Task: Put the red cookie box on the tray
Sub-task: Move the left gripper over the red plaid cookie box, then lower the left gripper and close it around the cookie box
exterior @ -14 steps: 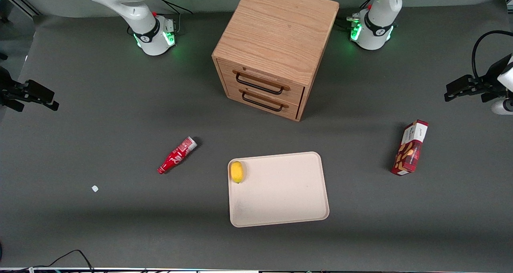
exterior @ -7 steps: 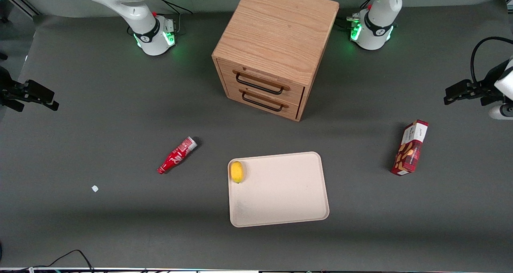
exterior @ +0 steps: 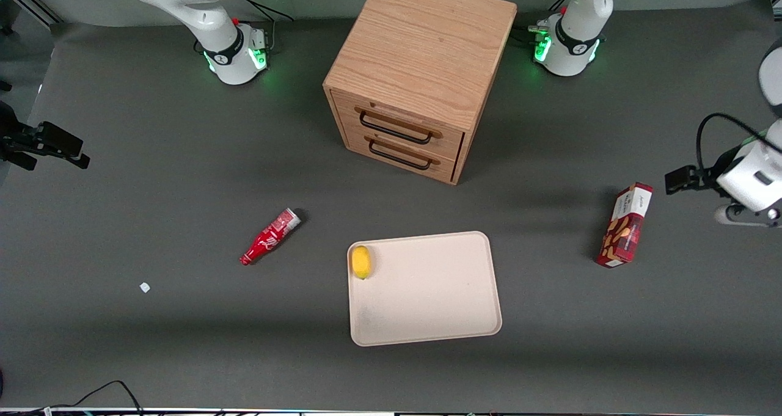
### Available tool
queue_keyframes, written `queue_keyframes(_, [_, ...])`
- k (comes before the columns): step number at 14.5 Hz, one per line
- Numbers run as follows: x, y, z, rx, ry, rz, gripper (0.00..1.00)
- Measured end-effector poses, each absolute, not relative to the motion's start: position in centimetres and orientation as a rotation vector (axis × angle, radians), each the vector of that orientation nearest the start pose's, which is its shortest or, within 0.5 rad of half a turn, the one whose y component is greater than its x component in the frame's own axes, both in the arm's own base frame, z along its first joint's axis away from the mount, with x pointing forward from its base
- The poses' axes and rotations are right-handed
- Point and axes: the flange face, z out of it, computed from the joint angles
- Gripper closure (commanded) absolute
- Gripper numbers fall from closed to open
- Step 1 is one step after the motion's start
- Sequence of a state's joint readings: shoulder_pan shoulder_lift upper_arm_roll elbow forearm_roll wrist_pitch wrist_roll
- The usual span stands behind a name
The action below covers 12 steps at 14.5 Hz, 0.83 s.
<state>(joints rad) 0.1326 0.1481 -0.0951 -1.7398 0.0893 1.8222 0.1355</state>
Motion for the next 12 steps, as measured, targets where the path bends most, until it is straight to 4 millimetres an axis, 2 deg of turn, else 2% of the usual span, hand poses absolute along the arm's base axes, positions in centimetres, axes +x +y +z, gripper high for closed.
queue_keyframes(3, [60.5, 4.5, 42.7, -3.056, 0.352, 0.111, 0.00])
queue_keyframes(7, [61.3, 4.8, 35.9, -3.039, 0.541, 0.073, 0.00])
queue_keyframes(12, [60.5, 5.0, 28.4, -3.006, 0.753, 0.062, 0.00])
